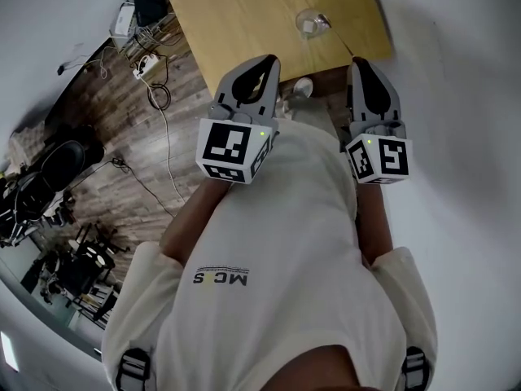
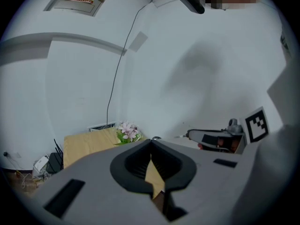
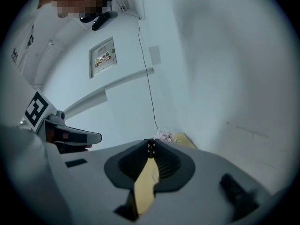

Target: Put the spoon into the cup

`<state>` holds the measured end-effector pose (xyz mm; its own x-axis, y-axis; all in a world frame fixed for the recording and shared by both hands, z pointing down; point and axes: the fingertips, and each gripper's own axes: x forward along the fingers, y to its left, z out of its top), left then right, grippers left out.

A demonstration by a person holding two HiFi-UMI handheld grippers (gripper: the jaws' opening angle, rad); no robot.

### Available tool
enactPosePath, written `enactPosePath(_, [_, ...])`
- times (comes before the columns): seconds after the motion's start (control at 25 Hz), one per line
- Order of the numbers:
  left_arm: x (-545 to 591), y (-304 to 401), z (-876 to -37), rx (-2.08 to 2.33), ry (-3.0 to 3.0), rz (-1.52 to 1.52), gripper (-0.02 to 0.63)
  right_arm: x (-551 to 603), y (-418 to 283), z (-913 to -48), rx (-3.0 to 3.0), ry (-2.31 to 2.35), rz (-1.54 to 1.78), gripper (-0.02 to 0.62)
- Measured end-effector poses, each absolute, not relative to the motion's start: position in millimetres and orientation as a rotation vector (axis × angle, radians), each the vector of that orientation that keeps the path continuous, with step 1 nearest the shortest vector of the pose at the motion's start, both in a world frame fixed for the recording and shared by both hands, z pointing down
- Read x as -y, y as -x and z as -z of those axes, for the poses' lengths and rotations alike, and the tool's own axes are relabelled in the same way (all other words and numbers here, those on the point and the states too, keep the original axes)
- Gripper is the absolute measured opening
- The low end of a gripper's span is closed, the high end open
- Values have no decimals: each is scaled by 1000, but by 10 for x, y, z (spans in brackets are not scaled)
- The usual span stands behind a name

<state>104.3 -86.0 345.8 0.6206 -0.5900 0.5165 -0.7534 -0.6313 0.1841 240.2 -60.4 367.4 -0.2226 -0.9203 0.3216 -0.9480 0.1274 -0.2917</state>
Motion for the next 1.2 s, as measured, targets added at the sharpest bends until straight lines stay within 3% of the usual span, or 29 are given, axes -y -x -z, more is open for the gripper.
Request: enactPosePath(1.2, [1011,-1265,-4409,1029,-2340,-662,14,1003,-2194,-5044,2130,-1641,-825,54])
